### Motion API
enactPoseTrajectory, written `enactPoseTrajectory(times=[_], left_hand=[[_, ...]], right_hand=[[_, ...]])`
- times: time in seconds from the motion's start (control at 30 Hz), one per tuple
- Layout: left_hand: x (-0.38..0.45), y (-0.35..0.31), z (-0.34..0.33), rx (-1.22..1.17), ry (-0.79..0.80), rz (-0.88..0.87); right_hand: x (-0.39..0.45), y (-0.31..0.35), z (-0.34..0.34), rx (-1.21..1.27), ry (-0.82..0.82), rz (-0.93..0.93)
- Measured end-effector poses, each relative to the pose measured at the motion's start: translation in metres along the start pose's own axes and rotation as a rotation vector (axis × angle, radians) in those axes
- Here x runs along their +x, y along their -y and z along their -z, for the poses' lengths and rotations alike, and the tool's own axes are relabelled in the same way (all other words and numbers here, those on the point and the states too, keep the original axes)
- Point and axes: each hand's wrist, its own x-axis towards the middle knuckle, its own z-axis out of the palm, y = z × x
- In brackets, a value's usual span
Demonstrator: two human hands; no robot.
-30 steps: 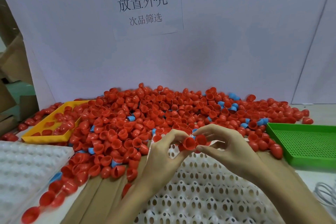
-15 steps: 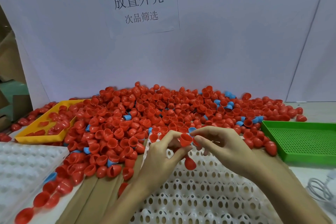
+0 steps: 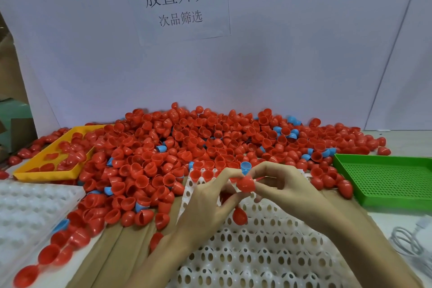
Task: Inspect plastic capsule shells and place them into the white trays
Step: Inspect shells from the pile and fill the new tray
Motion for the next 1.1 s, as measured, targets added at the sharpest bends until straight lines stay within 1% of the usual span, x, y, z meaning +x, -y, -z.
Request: enactPoseTrajectory(times=[0.1, 0.2, 0.33, 0.47, 0.57, 0.6, 0.67, 0.73, 0.8, 0.9, 1.1], left_hand=[[-0.002, 0.002, -0.001, 0.014, 0.029, -0.006], [-0.003, 0.002, -0.002, -0.002, 0.058, 0.008], [-0.004, 0.003, -0.002, 0.001, 0.052, 0.023], [-0.004, 0.001, 0.0, 0.058, 0.009, 0.025], [-0.004, -0.001, 0.002, 0.07, -0.043, 0.038], [-0.003, -0.001, 0.002, 0.068, -0.061, 0.045], [-0.003, 0.001, 0.002, 0.064, -0.082, 0.072], [-0.002, 0.002, 0.002, 0.071, -0.089, 0.107], [-0.002, 0.003, 0.002, 0.093, -0.11, 0.131], [-0.002, 0.005, 0.002, 0.124, -0.124, 0.132], [-0.002, 0.009, 0.0, 0.138, -0.099, 0.103]], right_hand=[[0.0, -0.003, 0.002, 0.039, 0.032, -0.03], [0.0, -0.005, 0.004, 0.135, 0.087, -0.042], [0.0, -0.006, 0.005, 0.194, 0.109, -0.026], [0.002, -0.009, 0.01, 0.14, 0.047, -0.012], [0.006, -0.014, 0.024, 0.113, -0.073, -0.031], [0.009, -0.018, 0.031, 0.059, -0.131, -0.036], [0.016, -0.029, 0.044, -0.129, -0.251, -0.059], [0.024, -0.04, 0.054, -0.314, -0.312, -0.104], [0.031, -0.047, 0.058, -0.458, -0.293, -0.141], [0.042, -0.049, 0.057, -0.637, -0.237, -0.128], [0.051, -0.043, 0.058, -0.895, -0.077, -0.135]])
